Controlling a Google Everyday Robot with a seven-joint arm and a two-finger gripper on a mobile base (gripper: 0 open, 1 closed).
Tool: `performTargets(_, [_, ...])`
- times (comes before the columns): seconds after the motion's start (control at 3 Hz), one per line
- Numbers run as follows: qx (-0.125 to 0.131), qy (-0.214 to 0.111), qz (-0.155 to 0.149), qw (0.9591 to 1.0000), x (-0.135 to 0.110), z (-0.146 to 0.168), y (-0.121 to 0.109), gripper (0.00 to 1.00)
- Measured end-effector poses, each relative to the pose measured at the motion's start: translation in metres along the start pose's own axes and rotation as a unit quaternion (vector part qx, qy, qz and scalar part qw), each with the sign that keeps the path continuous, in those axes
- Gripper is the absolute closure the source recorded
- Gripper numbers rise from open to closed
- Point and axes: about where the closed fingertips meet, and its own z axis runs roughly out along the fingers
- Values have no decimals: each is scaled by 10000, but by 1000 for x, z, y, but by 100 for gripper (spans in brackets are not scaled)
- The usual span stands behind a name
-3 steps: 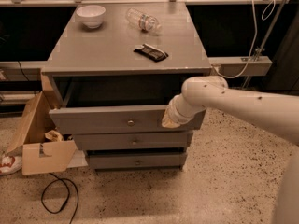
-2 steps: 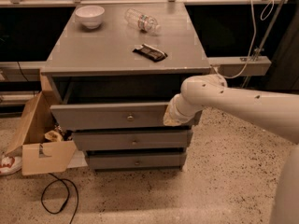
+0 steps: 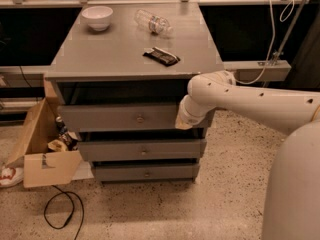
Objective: Close top drawer
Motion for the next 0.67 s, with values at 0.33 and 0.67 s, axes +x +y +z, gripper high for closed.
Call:
performTargets(0.33, [-16, 120, 235, 9997, 3, 6, -26, 100])
performTargets(0.67, [27, 117, 408, 9991, 6, 4, -36, 100])
